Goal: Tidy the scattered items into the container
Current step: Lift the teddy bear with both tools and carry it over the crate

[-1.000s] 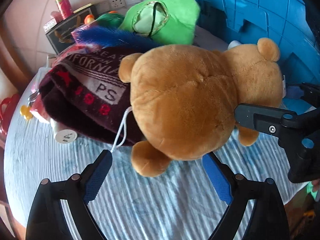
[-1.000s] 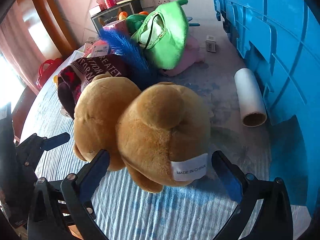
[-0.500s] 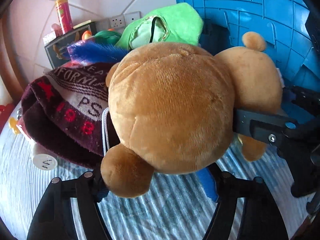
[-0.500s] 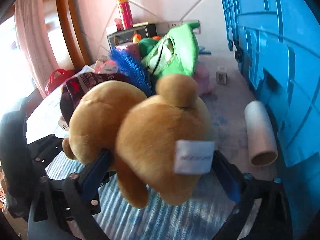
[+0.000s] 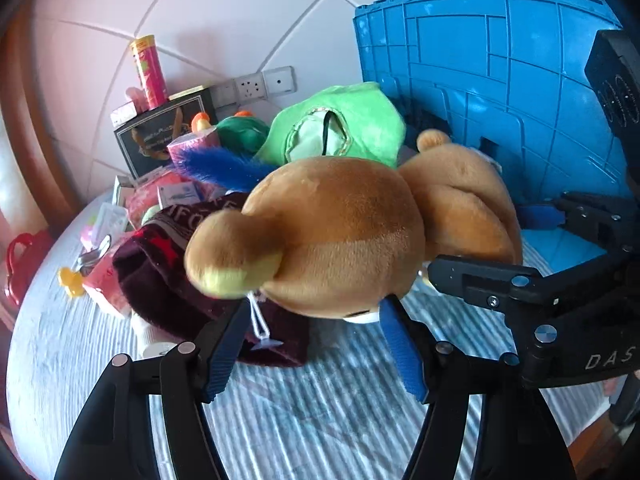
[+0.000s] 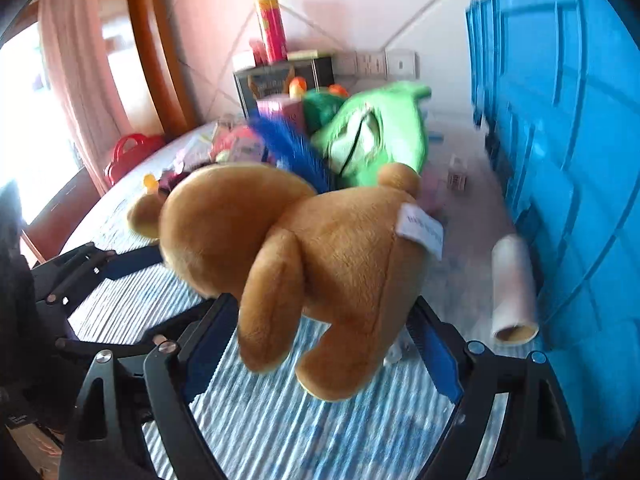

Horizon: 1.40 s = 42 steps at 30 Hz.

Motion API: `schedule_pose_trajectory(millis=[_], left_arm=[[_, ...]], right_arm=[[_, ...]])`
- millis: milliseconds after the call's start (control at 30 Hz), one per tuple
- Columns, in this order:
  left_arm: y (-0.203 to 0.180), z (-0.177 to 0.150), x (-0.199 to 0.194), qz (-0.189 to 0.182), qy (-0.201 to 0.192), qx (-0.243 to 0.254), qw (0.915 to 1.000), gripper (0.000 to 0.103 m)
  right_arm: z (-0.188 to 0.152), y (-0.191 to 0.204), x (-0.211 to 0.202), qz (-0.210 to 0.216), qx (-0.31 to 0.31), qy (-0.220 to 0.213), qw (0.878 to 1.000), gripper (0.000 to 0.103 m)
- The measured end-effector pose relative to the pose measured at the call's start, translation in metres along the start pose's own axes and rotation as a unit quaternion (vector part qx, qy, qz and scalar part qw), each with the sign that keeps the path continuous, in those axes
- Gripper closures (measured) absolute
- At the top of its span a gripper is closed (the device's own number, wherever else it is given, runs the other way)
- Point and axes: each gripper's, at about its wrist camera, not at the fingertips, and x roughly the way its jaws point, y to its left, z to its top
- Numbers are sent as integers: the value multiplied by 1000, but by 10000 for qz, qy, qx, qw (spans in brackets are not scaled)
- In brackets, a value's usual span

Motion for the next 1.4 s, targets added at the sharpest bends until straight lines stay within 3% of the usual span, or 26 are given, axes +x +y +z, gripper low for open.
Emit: schedule_pose_trajectory(millis=[67,133,167,300,467,533,567,600,733,967,1400], left_arm=[[5,-6,7,10,187,28,9998,16],[6,-14,17,6,373,77,9993,16],[4,-18,22,29,454,145,9989,16],[-2,-25,43,15,675,306,9972,16],[-7,-26,64,34,581,511,9970,16],[-3,-26,68,-96,415,450,9981,25],[0,-26,69,-202,367,367,9984,35],[2,-26,69,-263,314,307,9987,39],[1,-24,61,-210,116,374,9990,40],[6,6,11,-80,-313,394,9987,40],[32,112,-129,149,-1122,325,9930,39]], right_arm=[[-8,0,4,-88,51,111,9999,15],[-14,-2,5,-287,59,105,9995,2],[-15,-3,6,-367,76,109,9992,0],[-16,-8,19,-456,-13,308,9985,0],[-11,-11,40,-259,-228,341,9988,0],[-10,-14,45,-139,-248,226,9993,2],[-9,-15,46,-58,-236,206,9995,16],[-9,-15,47,-53,-258,175,9995,18],[-9,-9,39,-150,-363,-22,9992,21],[19,8,-9,-148,-433,-495,9977,21],[122,57,-152,-325,-618,-1231,9899,21]])
